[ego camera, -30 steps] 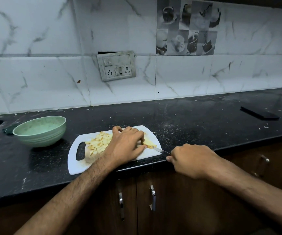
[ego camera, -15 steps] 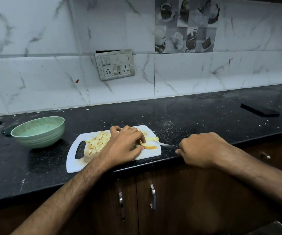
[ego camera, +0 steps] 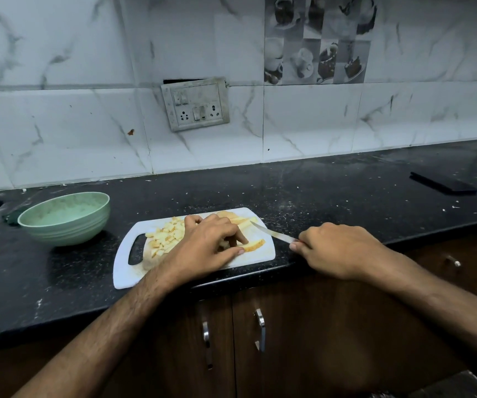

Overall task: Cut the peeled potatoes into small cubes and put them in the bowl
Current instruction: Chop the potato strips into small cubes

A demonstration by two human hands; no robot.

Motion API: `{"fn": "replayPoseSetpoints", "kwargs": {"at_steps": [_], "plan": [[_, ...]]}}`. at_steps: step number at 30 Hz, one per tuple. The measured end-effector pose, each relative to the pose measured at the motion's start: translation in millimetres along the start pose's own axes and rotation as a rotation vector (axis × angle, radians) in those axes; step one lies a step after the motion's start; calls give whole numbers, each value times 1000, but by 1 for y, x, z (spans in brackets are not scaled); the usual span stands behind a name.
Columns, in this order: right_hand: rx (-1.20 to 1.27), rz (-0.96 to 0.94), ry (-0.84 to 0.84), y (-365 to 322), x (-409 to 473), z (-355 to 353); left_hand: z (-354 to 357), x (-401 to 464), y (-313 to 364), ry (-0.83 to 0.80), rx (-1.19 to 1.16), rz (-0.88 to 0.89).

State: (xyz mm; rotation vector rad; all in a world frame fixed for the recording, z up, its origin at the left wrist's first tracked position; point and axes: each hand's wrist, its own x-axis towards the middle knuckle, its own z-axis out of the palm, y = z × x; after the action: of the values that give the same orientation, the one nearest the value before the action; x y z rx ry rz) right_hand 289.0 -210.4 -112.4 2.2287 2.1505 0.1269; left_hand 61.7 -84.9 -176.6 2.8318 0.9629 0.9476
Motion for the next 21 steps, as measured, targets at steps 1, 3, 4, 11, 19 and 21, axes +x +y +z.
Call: {"fn": "replayPoseSetpoints", "kwargs": {"at_steps": [1,3,4,11,19,21], "plan": [[17,1,1,1,-6,0,0,0,-1,3,-6,2],[31,-3,-5,0,-17,0,1,0,-2,15,-5,7],[29,-7,-9,-1,-21,0,1,0,-2,21,-1,11],[3,-23,-2,-21,-25,9,1,1,-2,9,-26,19],[34,3,7,-24,-7,14,1,6,4,13,13,-8],[32,1,17,-17,-8,9,2,6,3,28,2,-15]]}}
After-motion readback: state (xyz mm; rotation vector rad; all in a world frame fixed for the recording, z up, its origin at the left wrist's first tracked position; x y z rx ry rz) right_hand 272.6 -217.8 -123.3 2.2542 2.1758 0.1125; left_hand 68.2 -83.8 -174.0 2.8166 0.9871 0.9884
